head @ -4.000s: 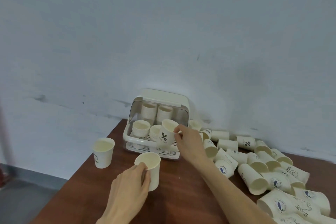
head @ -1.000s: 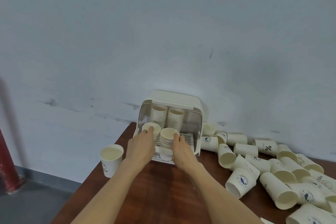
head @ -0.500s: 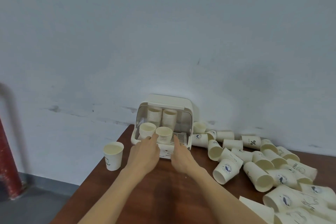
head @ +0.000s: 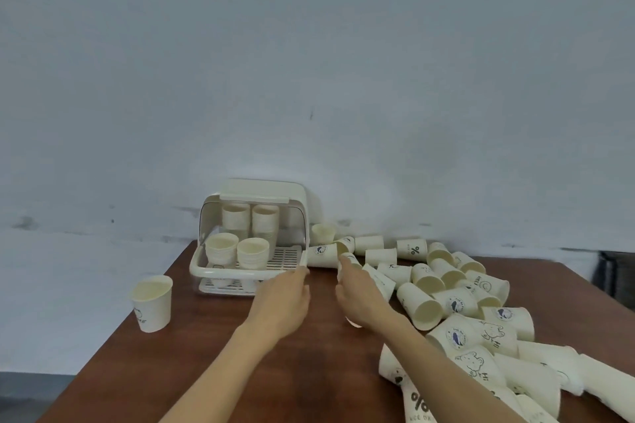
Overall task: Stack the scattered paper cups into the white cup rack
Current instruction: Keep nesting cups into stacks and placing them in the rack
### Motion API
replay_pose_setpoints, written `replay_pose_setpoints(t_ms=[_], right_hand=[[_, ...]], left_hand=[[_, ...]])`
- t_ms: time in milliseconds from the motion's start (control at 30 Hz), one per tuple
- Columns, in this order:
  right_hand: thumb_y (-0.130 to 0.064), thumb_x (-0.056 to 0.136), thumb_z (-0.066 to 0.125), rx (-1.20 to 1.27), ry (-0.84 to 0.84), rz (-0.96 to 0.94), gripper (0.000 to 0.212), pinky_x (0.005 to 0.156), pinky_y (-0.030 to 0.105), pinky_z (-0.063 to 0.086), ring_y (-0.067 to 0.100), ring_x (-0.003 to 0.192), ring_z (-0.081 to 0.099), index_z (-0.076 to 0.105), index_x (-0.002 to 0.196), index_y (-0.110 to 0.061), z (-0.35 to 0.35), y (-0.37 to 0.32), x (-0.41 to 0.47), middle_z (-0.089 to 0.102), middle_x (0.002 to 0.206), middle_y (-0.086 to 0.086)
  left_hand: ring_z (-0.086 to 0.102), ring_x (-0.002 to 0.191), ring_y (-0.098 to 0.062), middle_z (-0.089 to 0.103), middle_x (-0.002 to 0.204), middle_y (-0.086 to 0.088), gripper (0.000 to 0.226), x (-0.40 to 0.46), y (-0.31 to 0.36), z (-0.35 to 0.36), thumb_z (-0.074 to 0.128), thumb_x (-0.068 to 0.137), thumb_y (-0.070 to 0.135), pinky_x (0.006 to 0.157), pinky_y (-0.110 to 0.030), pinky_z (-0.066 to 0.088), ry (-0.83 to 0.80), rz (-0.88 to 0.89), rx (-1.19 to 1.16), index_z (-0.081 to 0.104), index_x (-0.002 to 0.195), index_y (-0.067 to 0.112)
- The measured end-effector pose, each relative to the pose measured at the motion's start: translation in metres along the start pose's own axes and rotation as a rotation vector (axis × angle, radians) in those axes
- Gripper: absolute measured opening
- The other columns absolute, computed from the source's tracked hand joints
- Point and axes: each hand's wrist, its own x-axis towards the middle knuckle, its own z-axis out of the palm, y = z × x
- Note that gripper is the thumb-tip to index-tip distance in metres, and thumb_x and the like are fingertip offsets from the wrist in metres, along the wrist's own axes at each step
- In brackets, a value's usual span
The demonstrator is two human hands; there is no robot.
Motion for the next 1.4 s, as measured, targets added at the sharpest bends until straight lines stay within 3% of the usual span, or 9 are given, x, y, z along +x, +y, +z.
replay_pose_setpoints(t_ms=[100,267,500,633,700,833,1033,1233,1400], right_hand=[[-0.006,0.089,0.037,-0.013,0.024,0.018,0.056,0.082,0.039,0.045,0.034,0.104,0.056,0.028,0.144,-0.011,-0.011,0.022,-0.003,0.059,0.117,0.017],[-0.005,0.087,0.041,0.012,0.027,0.077,0.054,0.078,0.037,0.045,0.030,0.100,0.058,0.032,0.141,-0.012,-0.022,0.057,-0.006,0.063,0.108,0.014],[-0.007,0.088,0.040,-0.011,0.010,0.126,0.061,0.083,0.038,0.046,0.029,0.099,0.059,0.024,0.147,-0.009,-0.027,0.097,-0.002,0.065,0.104,0.013],[-0.007,0.090,0.040,-0.009,0.012,0.139,0.059,0.076,0.034,0.045,0.028,0.096,0.059,0.025,0.146,-0.011,-0.024,0.113,0.000,0.063,0.105,0.013],[-0.008,0.089,0.040,-0.023,0.018,0.139,0.055,0.072,0.032,0.041,0.029,0.096,0.058,0.028,0.143,-0.012,-0.022,0.118,0.000,0.062,0.105,0.013],[-0.008,0.089,0.041,-0.040,-0.001,0.150,0.053,0.079,0.036,0.044,0.030,0.105,0.056,0.031,0.141,-0.013,-0.019,0.123,0.001,0.060,0.112,0.013],[-0.010,0.092,0.040,-0.096,-0.017,0.174,0.050,0.080,0.037,0.040,0.031,0.110,0.054,0.029,0.141,-0.016,-0.023,0.121,0.000,0.057,0.120,0.012],[-0.014,0.092,0.040,-0.095,0.000,0.190,0.051,0.079,0.039,0.045,0.030,0.102,0.057,0.029,0.141,-0.017,-0.026,0.117,-0.002,0.059,0.113,0.010],[-0.010,0.093,0.038,-0.099,0.012,0.160,0.050,0.070,0.033,0.034,0.031,0.104,0.056,0.028,0.142,-0.017,-0.032,0.103,-0.010,0.058,0.117,0.011]], left_hand=[[0.053,0.116,-0.025,0.058,0.123,-0.003,0.035,0.011,0.021,0.019,0.038,0.098,0.029,0.093,-0.041,0.043,-0.079,0.046,0.017,0.044,0.132,0.020],[0.054,0.111,-0.032,0.056,0.118,-0.005,0.036,0.033,0.052,0.050,0.038,0.096,0.029,0.087,-0.042,0.044,-0.222,0.074,0.036,0.039,0.132,0.023],[0.051,0.117,-0.031,0.046,0.136,-0.008,0.042,0.065,0.076,0.089,0.042,0.094,0.028,0.086,-0.042,0.043,-0.311,0.072,0.121,0.039,0.135,0.021],[0.040,0.126,-0.030,0.033,0.143,-0.009,0.049,0.084,0.079,0.108,0.043,0.093,0.028,0.090,-0.042,0.040,-0.291,0.109,0.227,0.031,0.140,0.025],[0.036,0.129,-0.031,0.030,0.144,-0.011,0.053,0.092,0.079,0.116,0.043,0.093,0.034,0.093,-0.043,0.038,-0.296,0.113,0.269,0.025,0.143,0.029],[0.035,0.130,-0.034,0.029,0.146,-0.013,0.066,0.099,0.083,0.125,0.042,0.091,0.055,0.099,-0.045,0.034,-0.372,0.105,0.266,0.013,0.147,0.037],[0.048,0.119,-0.034,0.046,0.134,-0.015,0.054,0.094,0.087,0.127,0.041,0.093,0.049,0.089,-0.042,0.039,-0.425,0.075,0.314,0.026,0.141,0.030],[0.057,0.105,-0.031,0.056,0.118,-0.010,0.050,0.088,0.090,0.107,0.053,0.088,0.040,0.072,-0.036,0.037,-0.333,0.087,0.247,0.031,0.129,0.021],[0.058,0.103,-0.032,0.058,0.119,-0.010,0.036,0.082,0.085,0.091,0.046,0.095,0.037,0.070,-0.035,0.035,-0.283,0.101,0.269,0.039,0.124,0.017]])
